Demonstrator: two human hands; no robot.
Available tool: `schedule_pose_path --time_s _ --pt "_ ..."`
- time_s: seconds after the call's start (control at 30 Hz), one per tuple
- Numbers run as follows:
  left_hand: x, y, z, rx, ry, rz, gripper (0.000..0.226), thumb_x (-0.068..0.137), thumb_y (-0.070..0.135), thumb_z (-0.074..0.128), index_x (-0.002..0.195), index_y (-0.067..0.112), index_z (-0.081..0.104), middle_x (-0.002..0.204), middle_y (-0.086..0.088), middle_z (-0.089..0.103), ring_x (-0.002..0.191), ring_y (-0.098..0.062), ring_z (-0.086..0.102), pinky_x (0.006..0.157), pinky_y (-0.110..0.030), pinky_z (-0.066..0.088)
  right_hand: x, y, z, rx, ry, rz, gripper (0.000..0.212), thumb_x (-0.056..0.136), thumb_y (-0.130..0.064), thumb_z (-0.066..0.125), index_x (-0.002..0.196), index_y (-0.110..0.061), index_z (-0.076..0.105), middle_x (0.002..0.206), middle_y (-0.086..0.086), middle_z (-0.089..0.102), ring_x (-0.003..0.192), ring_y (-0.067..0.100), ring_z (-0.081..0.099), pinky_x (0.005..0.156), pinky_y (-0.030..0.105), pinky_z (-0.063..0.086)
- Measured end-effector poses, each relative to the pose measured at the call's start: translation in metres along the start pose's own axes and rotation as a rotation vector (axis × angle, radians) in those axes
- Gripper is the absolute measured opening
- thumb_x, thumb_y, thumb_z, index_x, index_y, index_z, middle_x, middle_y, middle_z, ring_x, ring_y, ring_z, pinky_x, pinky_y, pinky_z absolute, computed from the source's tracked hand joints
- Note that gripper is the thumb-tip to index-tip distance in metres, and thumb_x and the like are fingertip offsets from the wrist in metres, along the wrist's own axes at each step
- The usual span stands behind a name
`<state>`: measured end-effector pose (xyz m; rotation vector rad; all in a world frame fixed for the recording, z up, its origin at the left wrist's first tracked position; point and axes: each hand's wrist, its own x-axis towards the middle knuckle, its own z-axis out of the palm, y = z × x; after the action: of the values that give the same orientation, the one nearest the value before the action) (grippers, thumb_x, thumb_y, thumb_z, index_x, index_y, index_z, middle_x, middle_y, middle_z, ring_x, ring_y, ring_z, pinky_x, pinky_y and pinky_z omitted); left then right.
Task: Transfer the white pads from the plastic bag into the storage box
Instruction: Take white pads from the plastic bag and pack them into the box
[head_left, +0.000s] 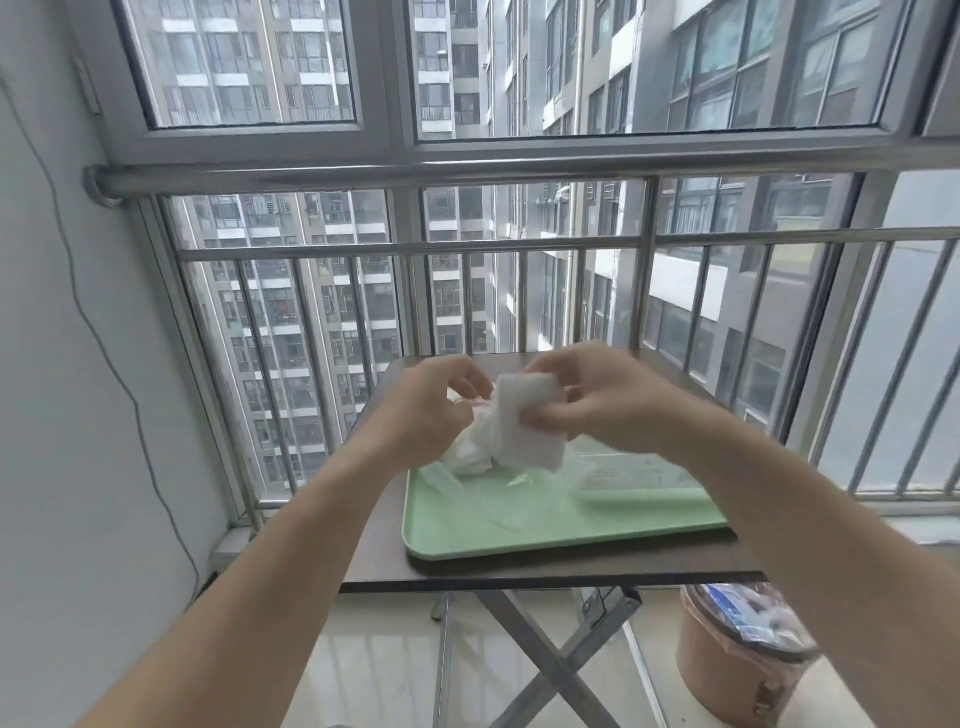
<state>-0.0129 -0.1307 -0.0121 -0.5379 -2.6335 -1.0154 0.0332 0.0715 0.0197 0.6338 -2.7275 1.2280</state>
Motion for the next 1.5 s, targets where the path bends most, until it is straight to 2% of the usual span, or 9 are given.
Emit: schedule_pose_path --time_s 0.17,0.27,0.47,0.67,0.97,1.1,1.23,1.4,1.5 --pt "-0.004 0.02 -0.003 0.166 -0.397 -0.067 0.01 0.089 0.02 0.07 0.096 0.024 0.074 0.103 0.009 0.068 0.094 -0.014 0.066 0.086 -0.03 0.056 -0.005 0.028 -0.044 0.38 0.133 0.125 0.035 0.082 -0.008 0.075 0.115 -0.003 0.064 0.106 0.016 0.071 0.09 0.022 0.073 0.074 0.03 0.061" --pt "0.0 0.035 0.003 0.377 -0.573 -0.1 0.035 0.083 0.049 0.072 0.091 0.015 0.075 0.092 0.005 0.066 0.085 -0.016 0.062 0.087 -0.032 0.051 -0.004 0.054 -0.063 0.42 0.249 0.233 0.035 0.084 -0.005 0.072 0.117 0.0 0.062 0.111 0.022 0.068 0.098 0.031 0.07 0.083 0.038 0.06" --pt "0.035 0.081 0.039 0.385 -0.31 0.062 0.035 0.093 0.042 0.06 0.096 0.01 0.075 0.097 -0.006 0.076 0.088 -0.025 0.071 0.085 -0.043 0.06 0.003 0.103 -0.089 0.108 0.332 0.473 0.025 0.086 -0.009 0.068 0.11 -0.002 0.061 0.101 0.015 0.065 0.082 0.021 0.066 0.069 0.035 0.061" --pt "0.088 0.091 0.1 0.383 -0.389 0.182 0.039 0.091 0.023 0.069 0.129 0.024 0.061 0.136 -0.003 0.058 0.12 -0.024 0.055 0.099 -0.036 0.047 0.023 0.128 -0.083 -0.236 0.315 0.56 0.019 0.08 -0.011 0.071 0.093 -0.008 0.058 0.09 0.008 0.061 0.073 0.016 0.063 0.045 0.024 0.051" --pt "0.117 0.058 0.157 0.287 -0.448 0.105 0.045 0.08 0.023 0.078 0.12 0.028 0.058 0.123 -0.002 0.06 0.091 -0.022 0.064 0.073 -0.036 0.057 0.043 0.151 -0.064 -0.705 0.264 0.541 0.031 0.069 -0.023 0.08 0.071 -0.018 0.05 0.079 0.003 0.059 0.074 0.024 0.061 0.054 0.029 0.043" --pt "0.116 0.059 0.158 0.247 -0.417 0.061 0.044 0.077 0.036 0.076 0.117 0.026 0.06 0.115 0.0 0.064 0.091 -0.02 0.065 0.075 -0.033 0.056 0.048 0.155 -0.055 -0.633 0.262 0.512 0.041 0.066 -0.034 0.085 0.064 -0.016 0.049 0.067 0.002 0.056 0.069 0.026 0.061 0.053 0.029 0.044" --pt "0.115 0.062 0.157 0.258 -0.396 0.073 0.046 0.078 0.041 0.077 0.118 0.022 0.062 0.111 -0.002 0.065 0.09 -0.022 0.063 0.073 -0.032 0.053 0.044 0.155 -0.057 -0.351 0.209 0.512 0.027 0.076 -0.034 0.077 0.077 -0.008 0.071 0.074 0.008 0.072 0.069 0.02 0.069 0.063 0.032 0.058" --pt "0.114 0.065 0.163 0.237 -0.355 0.186 0.055 0.082 0.025 0.079 0.127 0.023 0.048 0.129 -0.001 0.06 0.102 -0.024 0.061 0.085 -0.042 0.055 0.038 0.157 -0.067 -0.07 0.26 0.565 0.024 0.088 -0.003 0.048 0.098 0.0 0.07 0.087 0.02 0.073 0.075 0.026 0.073 0.07 0.041 0.063" --pt "0.114 0.069 0.168 0.247 -0.365 0.266 0.038 0.084 0.016 0.075 0.117 0.027 0.061 0.125 0.001 0.063 0.105 -0.024 0.062 0.086 -0.043 0.056 0.034 0.155 -0.068 -0.028 0.221 0.591 0.024 0.087 0.0 0.046 0.097 0.002 0.069 0.09 0.02 0.072 0.076 0.031 0.075 0.07 0.042 0.063"
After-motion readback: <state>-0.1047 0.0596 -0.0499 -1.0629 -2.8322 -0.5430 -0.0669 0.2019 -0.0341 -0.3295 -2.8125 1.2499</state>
